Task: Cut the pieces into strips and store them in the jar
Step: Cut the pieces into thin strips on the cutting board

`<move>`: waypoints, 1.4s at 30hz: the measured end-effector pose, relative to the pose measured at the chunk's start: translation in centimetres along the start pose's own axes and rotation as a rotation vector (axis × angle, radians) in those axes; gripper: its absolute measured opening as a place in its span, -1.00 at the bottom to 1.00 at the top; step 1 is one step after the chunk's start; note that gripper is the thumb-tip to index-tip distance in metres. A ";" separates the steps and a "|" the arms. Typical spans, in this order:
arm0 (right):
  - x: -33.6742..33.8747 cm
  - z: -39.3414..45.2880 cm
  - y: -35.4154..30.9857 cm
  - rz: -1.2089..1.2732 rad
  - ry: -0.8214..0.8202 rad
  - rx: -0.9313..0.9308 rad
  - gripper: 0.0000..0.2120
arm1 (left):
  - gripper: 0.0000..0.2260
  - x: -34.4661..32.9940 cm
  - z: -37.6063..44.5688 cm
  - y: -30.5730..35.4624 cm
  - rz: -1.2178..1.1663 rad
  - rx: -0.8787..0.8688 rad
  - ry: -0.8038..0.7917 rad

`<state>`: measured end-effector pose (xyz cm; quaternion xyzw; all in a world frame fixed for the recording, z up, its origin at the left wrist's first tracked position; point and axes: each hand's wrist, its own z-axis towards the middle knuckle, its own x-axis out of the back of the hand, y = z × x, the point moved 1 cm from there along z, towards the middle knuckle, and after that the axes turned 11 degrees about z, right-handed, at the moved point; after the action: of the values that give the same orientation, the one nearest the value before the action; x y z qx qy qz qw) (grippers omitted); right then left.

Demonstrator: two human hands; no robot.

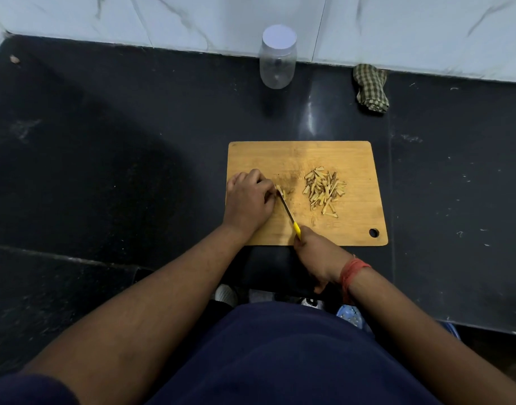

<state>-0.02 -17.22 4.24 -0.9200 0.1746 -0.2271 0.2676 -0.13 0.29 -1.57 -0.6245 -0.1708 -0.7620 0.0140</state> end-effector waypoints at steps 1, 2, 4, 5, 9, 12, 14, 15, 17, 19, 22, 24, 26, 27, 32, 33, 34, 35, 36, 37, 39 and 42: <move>0.0 -0.3 0.4 -0.022 0.000 0.011 -0.79 | -0.92 0.0 0.0 0.0 0.000 0.002 -0.001; 0.0 -0.5 0.8 -0.047 0.006 0.025 -0.76 | -0.92 0.0 0.0 0.0 -0.002 0.004 -0.002; 0.2 -1.1 1.4 -0.084 0.018 0.041 -0.69 | -0.91 0.0 0.0 0.0 -0.011 0.006 -0.006; 0.3 -1.4 1.7 -0.089 0.028 0.049 -0.69 | -0.91 0.0 0.0 0.0 -0.016 0.005 -0.009; 0.9 -1.7 2.0 -0.025 0.094 0.086 -0.78 | -0.92 0.1 -0.1 -0.3 -0.064 -0.006 -0.034; 0.9 -1.5 1.0 0.050 0.077 0.074 -0.79 | -0.96 0.4 -0.4 -0.7 -0.157 -0.019 -0.026; 0.8 -1.3 0.3 0.066 0.057 0.069 -0.82 | -0.96 0.6 -0.8 -1.1 -0.184 0.017 0.026; 0.7 -1.1 0.1 0.041 0.055 0.078 -0.86 | -0.96 0.7 -1.1 -1.4 -0.174 0.047 0.063; 0.4 -0.8 -0.2 -0.015 0.059 0.093 -0.89 | -0.95 0.8 -1.7 -2.0 -0.149 0.100 0.110; 0.1 -0.6 -0.2 -0.021 0.054 0.088 -0.84 | -0.93 0.8 -2.2 -2.6 -0.128 0.118 0.110; 0.0 -0.7 0.1 0.037 0.072 0.043 -0.75 | -0.90 1.0 -2.9 -3.3 -0.063 0.089 0.093; 0.0 -1.0 0.4 0.085 0.117 0.018 -0.71 | -0.87 1.0 -3.3 -3.5 -0.025 0.067 0.087; -0.2 -0.9 0.6 0.066 0.139 0.041 -0.69 | -0.85 0.9 -3.6 -3.4 0.008 0.056 0.066; -0.3 -0.9 0.7 0.040 0.141 0.052 -0.70 | -0.83 0.9 -3.7 -3.3 0.023 0.048 0.054; 0.0 -0.6 1.4 0.110 0.179 0.007 -0.64 | -0.79 0.9 -3.4 -2.9 0.072 -0.019 0.028; 0.1 -0.8 1.5 0.122 0.194 0.002 -0.63 | -0.81 0.9 -3.3 -2.9 0.075 -0.027 0.031; 0.2 -0.8 1.6 0.123 0.196 0.007 -0.64 | -0.82 0.9 -3.3 -2.9 0.074 -0.033 0.033; 0.2 -0.9 1.8 0.106 0.191 0.019 -0.66 | -0.84 0.9 -3.1 -2.8 0.071 -0.036 0.034; 0.2 -1.0 1.8 0.076 0.183 0.032 -0.69 | -0.85 0.9 -3.0 -2.7 0.065 -0.034 0.030; 0.0 -1.0 1.9 0.051 0.178 0.035 -0.71 | -0.85 0.9 -2.9 -2.6 0.059 -0.028 0.023; 0.0 -1.0 2.1 0.054 0.186 0.021 -0.71 | -0.84 0.9 -2.6 -2.2 0.047 -0.013 0.009; 0.4 -1.3 2.2 0.136 0.199 0.000 -0.73 | -0.85 1.0 -2.0 -1.3 0.007 0.021 0.010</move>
<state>-0.81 -19.70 4.04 -0.8789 0.2622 -0.2987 0.2638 -2.54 1.12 -1.28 -0.6210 -0.1765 -0.7633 0.0239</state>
